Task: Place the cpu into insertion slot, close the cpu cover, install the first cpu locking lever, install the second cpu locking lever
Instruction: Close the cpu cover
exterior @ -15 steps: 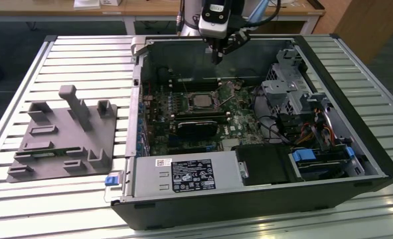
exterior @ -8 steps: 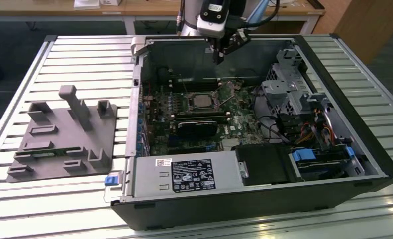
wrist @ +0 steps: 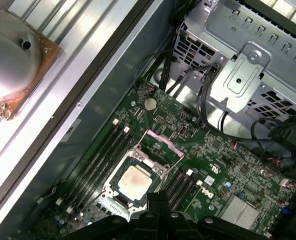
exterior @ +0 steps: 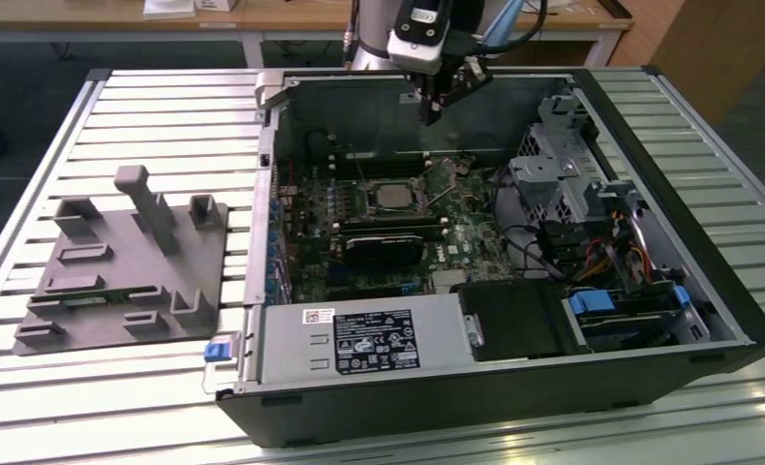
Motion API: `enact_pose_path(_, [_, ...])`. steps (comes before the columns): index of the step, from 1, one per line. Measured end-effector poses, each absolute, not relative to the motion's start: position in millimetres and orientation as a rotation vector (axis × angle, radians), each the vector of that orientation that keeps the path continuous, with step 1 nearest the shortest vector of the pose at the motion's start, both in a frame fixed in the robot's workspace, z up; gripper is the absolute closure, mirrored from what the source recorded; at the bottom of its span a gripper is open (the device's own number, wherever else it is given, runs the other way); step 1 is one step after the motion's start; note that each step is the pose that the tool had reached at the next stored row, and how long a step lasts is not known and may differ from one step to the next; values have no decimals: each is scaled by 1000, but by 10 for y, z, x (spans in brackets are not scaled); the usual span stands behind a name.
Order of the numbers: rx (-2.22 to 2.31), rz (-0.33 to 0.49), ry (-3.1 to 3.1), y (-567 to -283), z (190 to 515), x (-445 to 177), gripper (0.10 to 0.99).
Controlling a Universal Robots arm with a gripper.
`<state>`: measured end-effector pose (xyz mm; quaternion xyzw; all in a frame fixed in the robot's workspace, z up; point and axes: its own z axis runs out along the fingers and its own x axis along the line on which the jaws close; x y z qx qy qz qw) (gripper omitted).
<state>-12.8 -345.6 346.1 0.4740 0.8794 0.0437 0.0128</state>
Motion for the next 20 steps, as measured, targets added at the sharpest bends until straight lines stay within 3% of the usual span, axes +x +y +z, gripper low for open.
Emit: enact_pose_path(20, [1671,107,2657,-3419,3371,59,980])
